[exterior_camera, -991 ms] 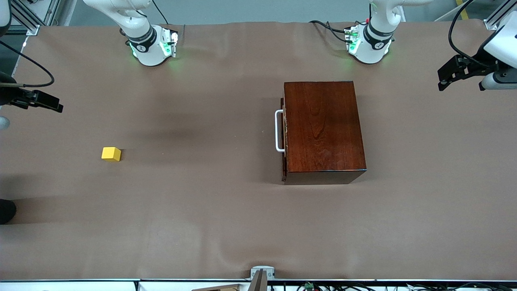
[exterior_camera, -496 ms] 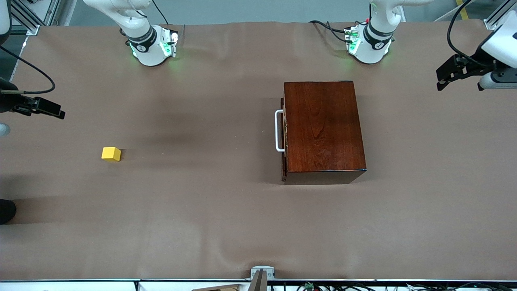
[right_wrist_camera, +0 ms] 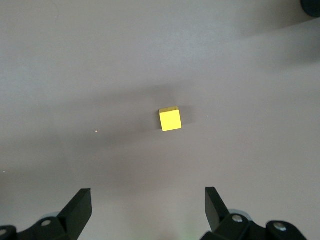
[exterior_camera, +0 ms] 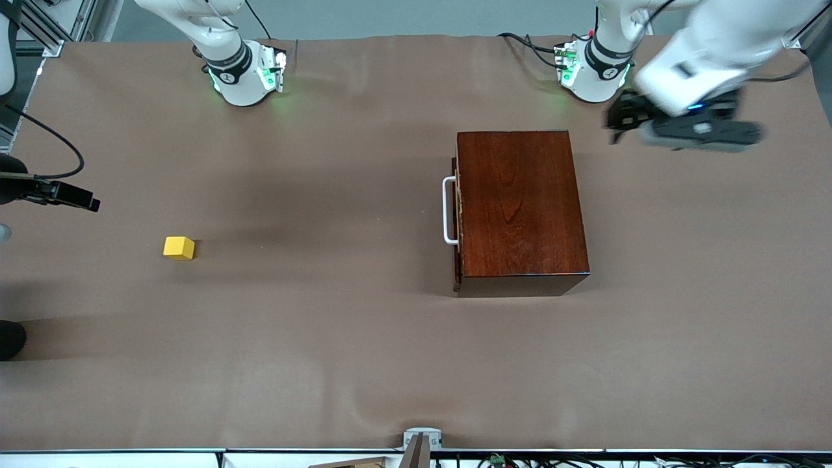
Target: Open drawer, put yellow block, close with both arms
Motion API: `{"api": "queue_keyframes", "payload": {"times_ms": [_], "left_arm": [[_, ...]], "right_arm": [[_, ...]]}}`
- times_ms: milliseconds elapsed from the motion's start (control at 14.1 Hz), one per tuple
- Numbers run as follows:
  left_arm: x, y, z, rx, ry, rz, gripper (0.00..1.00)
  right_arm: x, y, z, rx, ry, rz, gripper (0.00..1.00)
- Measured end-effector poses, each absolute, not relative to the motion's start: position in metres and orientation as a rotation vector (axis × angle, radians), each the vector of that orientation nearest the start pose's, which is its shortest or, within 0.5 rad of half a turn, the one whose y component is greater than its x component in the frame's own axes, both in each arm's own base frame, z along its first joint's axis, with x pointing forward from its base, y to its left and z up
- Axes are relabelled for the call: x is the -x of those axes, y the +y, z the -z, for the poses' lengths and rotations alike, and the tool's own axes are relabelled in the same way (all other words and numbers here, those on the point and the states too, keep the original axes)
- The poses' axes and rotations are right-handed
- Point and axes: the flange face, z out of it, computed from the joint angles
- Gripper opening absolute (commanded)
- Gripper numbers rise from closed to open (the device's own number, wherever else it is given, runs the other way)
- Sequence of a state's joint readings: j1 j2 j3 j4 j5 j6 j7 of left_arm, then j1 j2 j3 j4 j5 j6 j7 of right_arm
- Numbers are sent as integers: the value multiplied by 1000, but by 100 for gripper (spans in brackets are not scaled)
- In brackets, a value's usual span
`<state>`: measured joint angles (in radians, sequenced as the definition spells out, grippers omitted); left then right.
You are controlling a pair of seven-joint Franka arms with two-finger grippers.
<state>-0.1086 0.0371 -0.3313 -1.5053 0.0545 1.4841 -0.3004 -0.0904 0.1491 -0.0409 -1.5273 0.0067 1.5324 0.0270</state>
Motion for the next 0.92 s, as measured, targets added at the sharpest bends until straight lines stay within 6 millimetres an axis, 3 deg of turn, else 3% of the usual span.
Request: {"api": "queue_keyframes", "payload": {"times_ms": [354,566,708,920], "left_arm": [[-516,-347,-568,3029,159,-110,100],[-511,-417,-521,3025,38,-123,100],[-511,-450,-488,3012,-10,-103,100],[-504,-487,-440,2945,-37,-38,100]], "right_arm": [[-586,-78,-556,3114,255,-229,100],[-594,-89,-521,3100,283,-331,100],[-598,-101,-503,3091,312,-371,100],[-599,-119,-495,3069,361,-373,100]]}}
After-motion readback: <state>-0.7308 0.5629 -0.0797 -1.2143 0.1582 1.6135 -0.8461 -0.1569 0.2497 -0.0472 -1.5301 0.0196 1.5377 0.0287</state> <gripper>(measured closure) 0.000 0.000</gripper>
